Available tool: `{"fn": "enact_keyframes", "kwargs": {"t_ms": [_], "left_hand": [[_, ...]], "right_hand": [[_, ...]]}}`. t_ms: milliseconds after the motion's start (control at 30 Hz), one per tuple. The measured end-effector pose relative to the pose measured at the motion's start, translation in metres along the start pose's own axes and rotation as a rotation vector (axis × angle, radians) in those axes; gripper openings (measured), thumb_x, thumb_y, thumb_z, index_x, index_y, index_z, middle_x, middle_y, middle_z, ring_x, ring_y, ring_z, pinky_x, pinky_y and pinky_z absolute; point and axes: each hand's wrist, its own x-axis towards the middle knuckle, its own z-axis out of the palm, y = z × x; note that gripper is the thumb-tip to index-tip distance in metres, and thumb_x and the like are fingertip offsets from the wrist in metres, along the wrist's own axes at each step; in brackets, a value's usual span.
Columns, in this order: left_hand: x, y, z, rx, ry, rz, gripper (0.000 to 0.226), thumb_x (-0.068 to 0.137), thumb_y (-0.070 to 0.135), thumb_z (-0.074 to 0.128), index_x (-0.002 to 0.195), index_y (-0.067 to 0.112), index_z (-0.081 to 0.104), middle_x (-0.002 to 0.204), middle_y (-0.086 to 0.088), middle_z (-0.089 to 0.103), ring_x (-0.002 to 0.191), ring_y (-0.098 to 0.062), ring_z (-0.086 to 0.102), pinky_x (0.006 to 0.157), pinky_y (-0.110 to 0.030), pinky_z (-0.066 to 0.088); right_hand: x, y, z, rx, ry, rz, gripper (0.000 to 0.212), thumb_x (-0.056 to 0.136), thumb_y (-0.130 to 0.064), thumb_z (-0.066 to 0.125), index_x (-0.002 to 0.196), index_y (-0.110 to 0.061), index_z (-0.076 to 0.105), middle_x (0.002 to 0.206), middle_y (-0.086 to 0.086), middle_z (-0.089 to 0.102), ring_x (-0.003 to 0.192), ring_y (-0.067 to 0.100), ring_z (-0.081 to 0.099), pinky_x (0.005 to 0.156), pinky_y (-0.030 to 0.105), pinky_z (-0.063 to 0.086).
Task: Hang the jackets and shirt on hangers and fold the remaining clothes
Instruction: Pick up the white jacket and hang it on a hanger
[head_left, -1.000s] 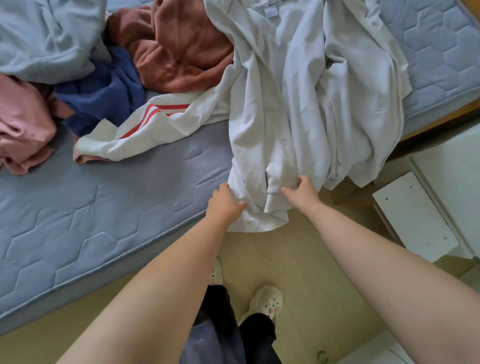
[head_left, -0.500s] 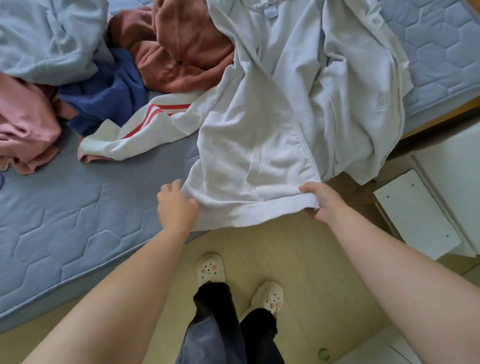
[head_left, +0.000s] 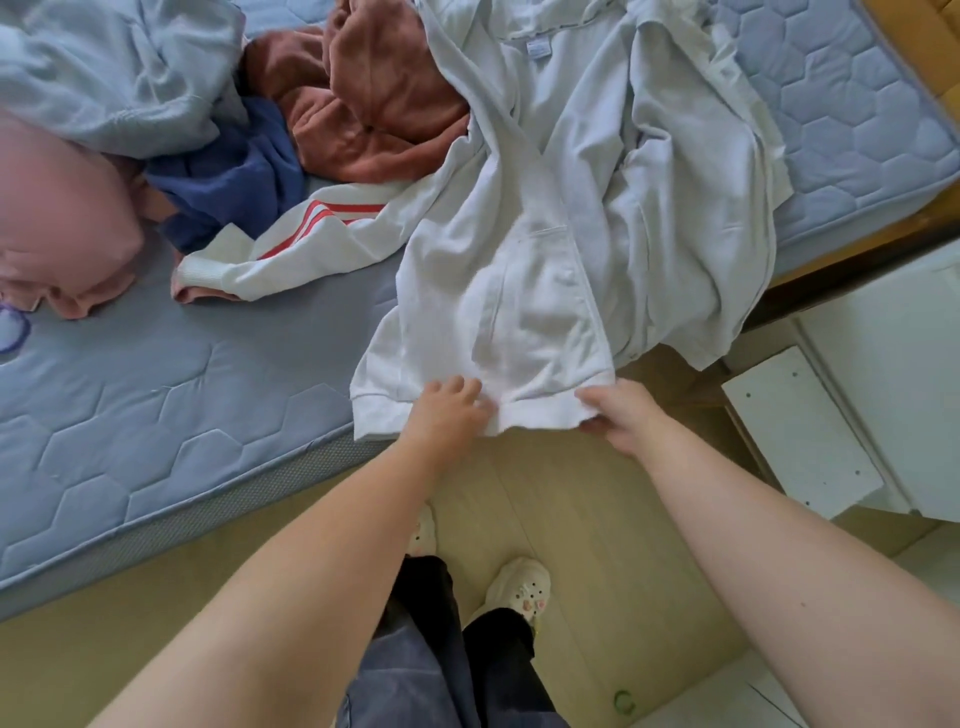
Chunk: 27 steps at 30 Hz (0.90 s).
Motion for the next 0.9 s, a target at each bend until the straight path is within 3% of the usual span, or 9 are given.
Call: {"fn": "enact_keyframes", "kwargs": {"t_ms": [33,100,200,267,433,533,633,767,900], "left_hand": [[-0.004,0.001,0.004,0.022,-0.126,-0.016,0.061,0.088,0.009,0.05,0.146,0.021,0.033,0.143,-0.013,0.034,0.129,-0.032,0.036,0.099,-0.042,0.035],[-0.007,0.004,0.005,-0.062,-0.19,-0.115,0.063,0.09,0.011,0.049,0.148,0.022,0.027,0.151,-0.01,0.025,0.137,-0.03,0.027,0.108,-0.04,0.029],[-0.001,0.014,-0.006,-0.162,-0.175,-0.157,0.064,0.089,0.01,0.051,0.148,0.02,0.027,0.153,-0.01,0.022,0.139,-0.03,0.025,0.109,-0.039,0.028],[0.007,0.02,-0.018,-0.209,-0.196,-0.144,0.064,0.09,0.01,0.051,0.149,0.02,0.026,0.155,-0.01,0.018,0.141,-0.029,0.022,0.111,-0.04,0.026],[0.037,0.035,-0.064,-0.352,-0.143,-0.16,0.062,0.088,0.008,0.048,0.147,0.018,0.031,0.154,-0.008,0.022,0.137,-0.027,0.026,0.107,-0.038,0.033],[0.061,0.044,-0.087,-0.408,-0.091,-0.14,0.062,0.086,0.005,0.045,0.145,0.017,0.033,0.151,-0.006,0.026,0.135,-0.025,0.029,0.104,-0.036,0.036],[0.093,0.06,-0.101,-0.483,-0.049,-0.126,0.061,0.087,0.006,0.045,0.146,0.018,0.033,0.151,-0.004,0.027,0.136,-0.023,0.029,0.102,-0.035,0.038],[0.141,0.09,-0.107,-0.555,-0.076,-0.118,0.062,0.089,0.006,0.046,0.148,0.017,0.029,0.152,-0.004,0.026,0.137,-0.024,0.029,0.106,-0.035,0.036],[0.203,0.114,-0.108,-0.595,-0.1,-0.169,0.067,0.091,0.006,0.045,0.151,0.02,0.02,0.159,-0.002,0.014,0.144,-0.024,0.018,0.114,-0.037,0.027]], "right_hand": [[0.0,0.009,-0.005,-0.122,-0.009,0.025,0.047,0.089,-0.011,0.063,0.133,-0.003,0.049,0.122,0.008,0.056,0.105,0.023,0.058,0.085,0.039,0.046],[-0.003,0.023,-0.008,-0.212,-0.044,0.029,0.054,0.091,-0.022,0.062,0.139,-0.007,0.042,0.134,0.004,0.048,0.122,0.023,0.048,0.101,0.042,0.037],[-0.01,0.024,-0.005,-0.242,-0.042,-0.031,0.049,0.094,-0.021,0.056,0.139,-0.007,0.041,0.136,0.009,0.047,0.123,0.023,0.047,0.104,0.041,0.037],[-0.015,0.015,-0.005,-0.297,-0.024,-0.073,0.043,0.095,-0.018,0.053,0.131,0.003,0.046,0.137,0.02,0.048,0.125,0.03,0.048,0.104,0.043,0.038],[-0.029,-0.025,-0.019,-0.364,0.1,-0.183,0.046,0.091,-0.008,0.049,0.128,0.017,0.038,0.135,0.035,0.039,0.124,0.047,0.041,0.104,0.06,0.033],[-0.027,-0.047,-0.041,-0.394,0.175,-0.223,0.041,0.091,-0.011,0.049,0.129,0.003,0.052,0.129,0.022,0.054,0.114,0.034,0.053,0.094,0.041,0.045],[-0.014,-0.062,-0.07,-0.387,0.238,-0.248,0.034,0.093,-0.014,0.049,0.126,-0.011,0.054,0.121,0.005,0.055,0.1,0.017,0.049,0.082,0.026,0.037],[0.023,-0.075,-0.122,-0.398,0.351,-0.257,0.032,0.092,-0.012,0.047,0.123,-0.012,0.055,0.118,0.005,0.056,0.096,0.017,0.05,0.081,0.028,0.041],[0.082,-0.108,-0.18,-0.424,0.401,-0.222,0.041,0.093,-0.013,0.049,0.133,-0.012,0.045,0.13,0.009,0.05,0.111,0.025,0.052,0.09,0.035,0.046]]}}
